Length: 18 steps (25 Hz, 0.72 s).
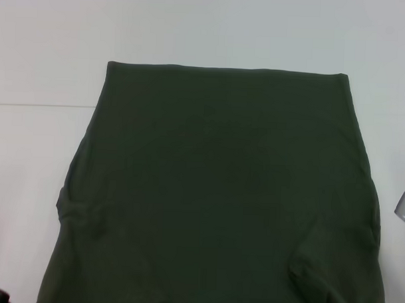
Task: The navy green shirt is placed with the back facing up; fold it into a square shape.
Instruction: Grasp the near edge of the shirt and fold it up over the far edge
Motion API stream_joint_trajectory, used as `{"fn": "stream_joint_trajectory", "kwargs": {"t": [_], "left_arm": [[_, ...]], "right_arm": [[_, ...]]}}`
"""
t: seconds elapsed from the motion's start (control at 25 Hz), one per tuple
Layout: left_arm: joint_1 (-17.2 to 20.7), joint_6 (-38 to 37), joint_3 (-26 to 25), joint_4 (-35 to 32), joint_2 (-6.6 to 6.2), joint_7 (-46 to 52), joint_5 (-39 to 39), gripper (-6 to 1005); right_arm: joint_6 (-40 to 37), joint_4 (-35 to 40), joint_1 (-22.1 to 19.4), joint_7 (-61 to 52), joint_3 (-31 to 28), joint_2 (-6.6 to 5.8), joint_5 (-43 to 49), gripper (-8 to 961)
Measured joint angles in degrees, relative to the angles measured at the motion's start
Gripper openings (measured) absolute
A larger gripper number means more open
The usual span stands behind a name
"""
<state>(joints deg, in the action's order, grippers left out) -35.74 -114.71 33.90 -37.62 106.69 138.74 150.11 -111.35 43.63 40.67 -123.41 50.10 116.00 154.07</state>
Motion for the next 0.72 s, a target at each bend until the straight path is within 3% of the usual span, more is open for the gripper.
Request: {"fn": "stream_joint_trajectory", "kwargs": {"t": [0.28,0.72], "left_arm": [[-1.46,-2.77,3.61,3.4,-0.01,-0.61,4.03,5],[-1.84,-3.49,7.81,5.12,0.23,-1.1,4.54,5]], "right_arm": [[-1.96,-1.15,0.41,2.13,2.53,0.24,0.09,66],[-2.18,-2.03,0.25,2.29,8.66,1.9,0.05,66]]}}
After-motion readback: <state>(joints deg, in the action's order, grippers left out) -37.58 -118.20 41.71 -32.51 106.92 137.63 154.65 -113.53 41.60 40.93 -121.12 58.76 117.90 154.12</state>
